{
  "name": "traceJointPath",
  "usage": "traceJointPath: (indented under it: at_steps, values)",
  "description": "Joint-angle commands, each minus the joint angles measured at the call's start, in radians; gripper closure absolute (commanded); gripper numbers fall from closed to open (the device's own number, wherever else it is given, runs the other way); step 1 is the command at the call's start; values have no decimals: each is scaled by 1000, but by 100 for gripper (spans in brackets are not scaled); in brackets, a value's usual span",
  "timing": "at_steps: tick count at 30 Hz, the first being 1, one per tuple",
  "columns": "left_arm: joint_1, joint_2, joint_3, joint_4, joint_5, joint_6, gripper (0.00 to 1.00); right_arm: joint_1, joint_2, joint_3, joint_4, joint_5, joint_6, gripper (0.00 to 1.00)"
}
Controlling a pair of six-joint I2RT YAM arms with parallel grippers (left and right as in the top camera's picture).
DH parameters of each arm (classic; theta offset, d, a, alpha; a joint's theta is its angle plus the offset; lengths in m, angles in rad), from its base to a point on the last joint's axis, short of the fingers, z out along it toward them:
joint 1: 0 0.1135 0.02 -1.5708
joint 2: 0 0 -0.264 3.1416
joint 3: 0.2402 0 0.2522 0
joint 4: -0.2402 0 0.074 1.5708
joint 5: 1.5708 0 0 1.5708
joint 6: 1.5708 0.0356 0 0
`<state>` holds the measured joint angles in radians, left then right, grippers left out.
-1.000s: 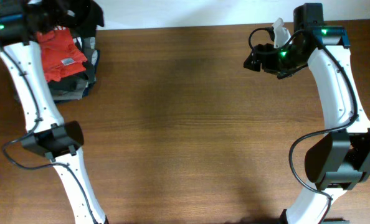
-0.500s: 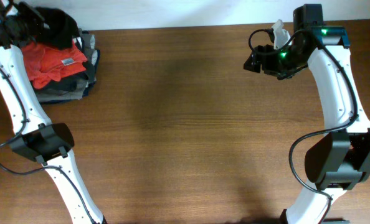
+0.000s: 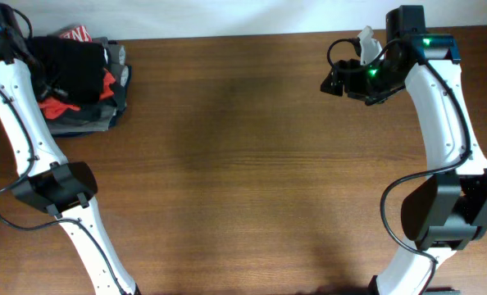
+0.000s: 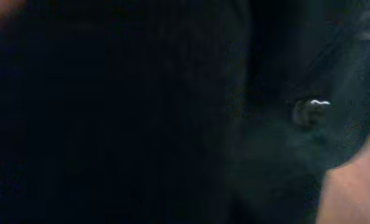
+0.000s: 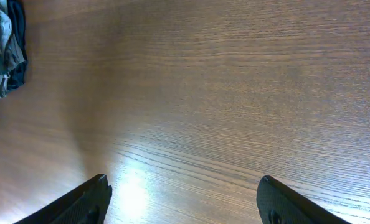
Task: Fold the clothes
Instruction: 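Lower the black bundle onto the stack and press it flat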
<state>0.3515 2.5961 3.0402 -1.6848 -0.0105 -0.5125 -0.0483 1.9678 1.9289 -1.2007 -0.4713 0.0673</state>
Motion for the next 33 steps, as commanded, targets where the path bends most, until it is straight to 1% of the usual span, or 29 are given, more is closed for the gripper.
traceJointPath:
  at_steps: [1, 2, 4, 9, 16, 19, 23, 25, 27, 31, 33]
  values:
    - [14, -12, -2, -3, -83, 147, 1, -4, 15, 0, 1, 2, -8, 21]
    - [14, -12, -2, -3, -84, 200, 1, -4, 15, 0, 1, 2, -8, 21]
    - [14, -12, -2, -3, -84, 254, 1, -4, 15, 0, 3, 2, -8, 21]
    - [35, -21, 0, 1, -84, 291, 1, -4, 15, 0, 3, 2, -8, 21]
    - [57, -91, 35, 36, -84, 405, 1, -4, 15, 0, 8, 2, -7, 21]
    - [50, -147, 53, 71, -79, 506, 1, -4, 15, 0, 14, 2, -7, 21]
    - [12, -209, 55, 141, 49, 737, 1, -4, 16, 0, 22, 2, 4, 21]
    - [-16, -211, 54, 205, 40, 793, 1, -4, 15, 0, 26, 1, 19, 21]
    - [-31, -194, 49, 262, 20, 816, 1, -4, 15, 0, 26, 2, 19, 21]
    - [-43, -114, 49, 377, -106, 818, 1, -4, 15, 0, 21, 2, 19, 21]
    - [-43, -69, 49, 420, -130, 822, 1, -4, 15, 0, 20, 2, 19, 21]
